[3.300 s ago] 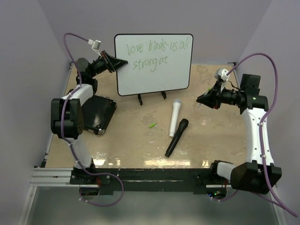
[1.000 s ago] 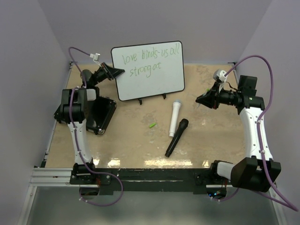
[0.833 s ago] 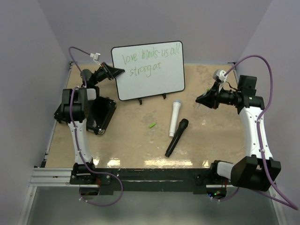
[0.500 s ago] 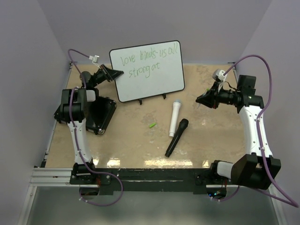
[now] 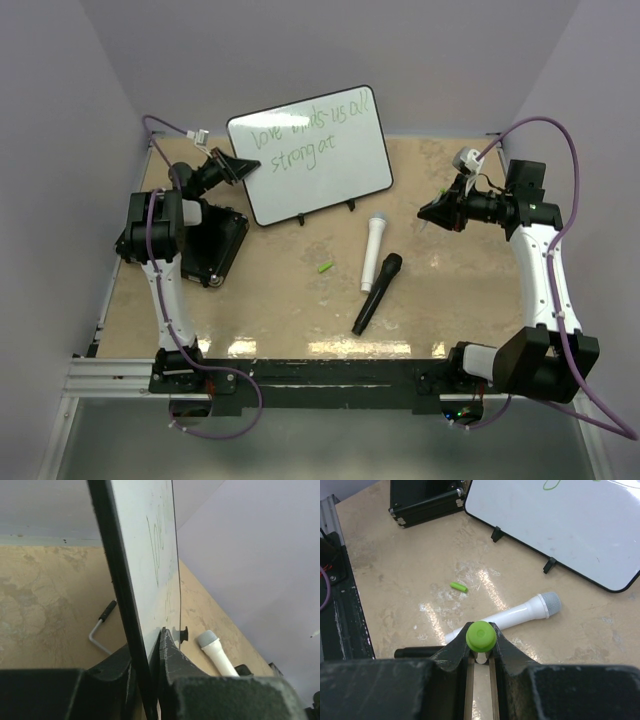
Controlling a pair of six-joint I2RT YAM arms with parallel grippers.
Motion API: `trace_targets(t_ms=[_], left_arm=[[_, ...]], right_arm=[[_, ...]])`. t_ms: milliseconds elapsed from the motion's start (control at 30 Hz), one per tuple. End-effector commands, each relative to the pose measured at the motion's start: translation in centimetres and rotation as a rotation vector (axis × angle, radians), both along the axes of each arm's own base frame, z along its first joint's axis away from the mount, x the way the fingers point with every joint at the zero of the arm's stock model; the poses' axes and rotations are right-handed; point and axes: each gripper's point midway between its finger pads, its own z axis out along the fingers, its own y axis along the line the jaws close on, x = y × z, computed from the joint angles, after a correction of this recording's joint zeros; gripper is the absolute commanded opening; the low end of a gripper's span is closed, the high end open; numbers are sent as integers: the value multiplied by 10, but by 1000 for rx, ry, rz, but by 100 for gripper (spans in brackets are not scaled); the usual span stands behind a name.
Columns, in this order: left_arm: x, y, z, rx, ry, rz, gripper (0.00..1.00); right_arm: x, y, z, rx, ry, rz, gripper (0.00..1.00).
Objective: Write a sentence on the whiteboard
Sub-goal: Put down the whiteboard on the whiteboard stand.
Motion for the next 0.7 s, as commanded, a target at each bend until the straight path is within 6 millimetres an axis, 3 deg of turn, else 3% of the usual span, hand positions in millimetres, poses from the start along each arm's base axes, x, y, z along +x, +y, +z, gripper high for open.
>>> trace_targets(t_ms=[0,300,367,500,667], left_arm=[[-29,3,36,319,-807,6,19],[-28,6,46,303,-822,43,38],[-28,7,51,299,-832,52,51],[-30,10,62,288,-847,73,63],[-34,11,75,283,-864,78,67]], right_arm=[[3,0,3,-5,-19,-2,0],[4,0,1,-5,-13,-1,0],[4,0,2,-4,-14,0,0],[5,0,2,-3,-16,2,0],[3,0,3,-4,-17,2,0]])
